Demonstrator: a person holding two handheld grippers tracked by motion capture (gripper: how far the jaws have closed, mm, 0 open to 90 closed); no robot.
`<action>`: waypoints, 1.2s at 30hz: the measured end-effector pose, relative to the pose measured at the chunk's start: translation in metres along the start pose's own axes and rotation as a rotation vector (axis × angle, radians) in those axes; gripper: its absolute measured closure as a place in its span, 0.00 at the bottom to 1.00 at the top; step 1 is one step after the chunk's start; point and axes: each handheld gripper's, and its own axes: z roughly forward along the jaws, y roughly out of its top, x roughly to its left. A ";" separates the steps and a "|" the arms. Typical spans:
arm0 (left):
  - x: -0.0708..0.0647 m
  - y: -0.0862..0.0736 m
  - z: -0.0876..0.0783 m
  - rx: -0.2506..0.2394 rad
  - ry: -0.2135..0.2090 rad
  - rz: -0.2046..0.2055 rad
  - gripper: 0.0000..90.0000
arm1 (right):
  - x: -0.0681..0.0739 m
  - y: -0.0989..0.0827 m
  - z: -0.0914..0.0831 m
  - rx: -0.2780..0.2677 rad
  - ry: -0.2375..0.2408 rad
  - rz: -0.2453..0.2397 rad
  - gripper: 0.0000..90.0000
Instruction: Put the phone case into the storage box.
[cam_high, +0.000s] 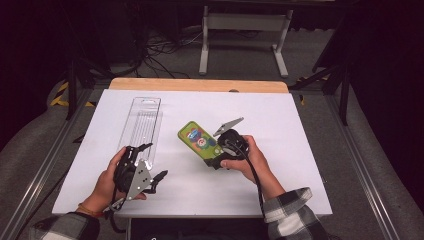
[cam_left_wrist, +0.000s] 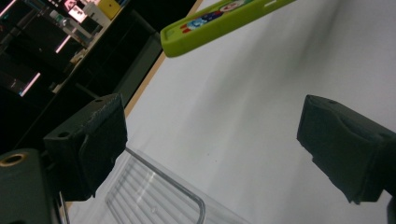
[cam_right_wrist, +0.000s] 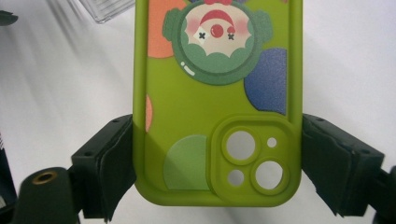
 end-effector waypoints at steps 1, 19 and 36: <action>-0.001 0.001 0.001 -0.003 0.005 0.009 0.11 | 0.001 0.000 0.000 -0.003 0.002 -0.004 0.19; -0.023 0.027 0.016 -0.011 0.098 0.215 0.19 | 0.015 0.003 0.000 -0.016 0.041 -0.018 0.19; -0.042 0.036 0.024 -0.015 0.140 0.353 0.36 | 0.022 0.007 0.005 -0.014 0.037 -0.019 0.19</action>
